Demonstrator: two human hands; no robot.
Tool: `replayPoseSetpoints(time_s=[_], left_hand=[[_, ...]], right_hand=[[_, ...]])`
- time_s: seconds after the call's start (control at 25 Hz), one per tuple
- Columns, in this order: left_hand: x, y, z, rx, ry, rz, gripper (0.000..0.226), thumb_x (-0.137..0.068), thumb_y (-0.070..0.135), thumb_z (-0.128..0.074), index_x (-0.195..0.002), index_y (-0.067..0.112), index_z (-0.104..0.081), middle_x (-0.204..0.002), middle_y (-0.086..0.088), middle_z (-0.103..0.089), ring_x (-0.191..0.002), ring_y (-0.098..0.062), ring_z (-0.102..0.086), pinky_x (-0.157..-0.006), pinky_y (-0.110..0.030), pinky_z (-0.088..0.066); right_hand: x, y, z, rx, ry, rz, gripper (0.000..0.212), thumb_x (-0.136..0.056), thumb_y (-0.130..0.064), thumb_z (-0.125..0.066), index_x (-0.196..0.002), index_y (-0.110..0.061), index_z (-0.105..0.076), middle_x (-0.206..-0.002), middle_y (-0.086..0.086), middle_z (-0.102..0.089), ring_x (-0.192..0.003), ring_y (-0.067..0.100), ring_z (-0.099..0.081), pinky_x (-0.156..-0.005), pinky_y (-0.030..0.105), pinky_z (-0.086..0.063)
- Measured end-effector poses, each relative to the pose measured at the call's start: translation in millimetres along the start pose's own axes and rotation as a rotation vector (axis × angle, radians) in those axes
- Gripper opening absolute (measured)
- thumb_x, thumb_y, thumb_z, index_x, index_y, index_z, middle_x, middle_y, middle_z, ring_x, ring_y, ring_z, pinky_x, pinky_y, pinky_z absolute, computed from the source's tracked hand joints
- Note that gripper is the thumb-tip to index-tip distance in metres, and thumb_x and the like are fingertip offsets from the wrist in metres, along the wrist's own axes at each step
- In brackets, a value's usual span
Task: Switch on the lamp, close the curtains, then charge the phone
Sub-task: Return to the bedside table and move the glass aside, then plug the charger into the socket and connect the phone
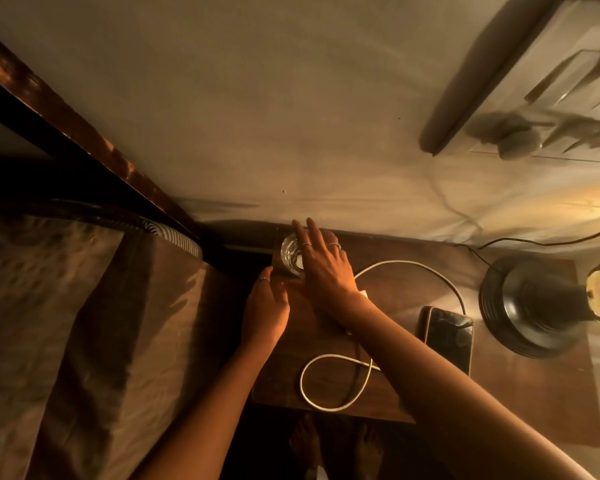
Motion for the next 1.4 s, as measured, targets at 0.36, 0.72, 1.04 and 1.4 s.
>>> replayPoseSetpoints(time_s=[0.36, 0.72, 1.04, 1.4], left_hand=[[27, -24, -20, -0.014, 0.001, 0.053, 0.046, -0.095, 0.019, -0.042, -0.14, 0.012, -0.035, -0.147, -0.011, -0.04, -0.134, -0.026, -0.04, -0.107, -0.037, -0.035], [54, -34, -49, -0.086, 0.07, 0.021, 0.028, -0.092, 0.015, -0.045, -0.117, 0.009, -0.053, -0.12, -0.012, -0.06, -0.107, -0.026, -0.059, -0.086, -0.032, -0.046], [78, -30, -62, -0.061, 0.056, 0.039, 0.029, -0.093, 0.011, -0.044, -0.119, 0.005, -0.052, -0.123, -0.016, -0.059, -0.11, -0.03, -0.058, -0.086, -0.03, -0.041], [101, 32, -64, 0.042, 0.067, -0.078, 0.03, -0.092, 0.006, -0.042, -0.119, -0.001, -0.053, -0.12, -0.018, -0.06, -0.11, -0.031, -0.057, -0.083, -0.03, -0.04]], right_hand=[[106, 80, -34, -0.182, 0.168, -0.406, 0.092, -0.082, -0.044, -0.06, -0.148, -0.01, -0.006, -0.156, 0.014, -0.019, -0.144, 0.028, -0.019, -0.115, 0.037, -0.025], [88, 84, -47, -0.216, 0.04, -0.46, 0.072, -0.079, -0.035, -0.068, -0.137, -0.012, -0.031, -0.133, 0.01, -0.039, -0.126, 0.033, -0.04, -0.09, 0.048, -0.048], [117, 89, -22, -0.443, 0.226, -0.418, 0.066, -0.077, -0.035, -0.065, -0.132, -0.009, -0.038, -0.126, 0.013, -0.047, -0.116, 0.034, -0.048, -0.095, 0.045, -0.043], [171, 71, 63, -0.671, 0.564, -0.239, 0.067, -0.07, -0.037, -0.071, -0.128, -0.021, -0.043, -0.12, 0.0, -0.049, -0.109, 0.014, -0.051, -0.09, 0.039, -0.052]])
Point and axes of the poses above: each hand's wrist, its own x-axis away from the middle knuckle, its own z-axis out of the back of the hand, y = z × x, the point moved 1 cm from there along -x, towards the middle knuckle
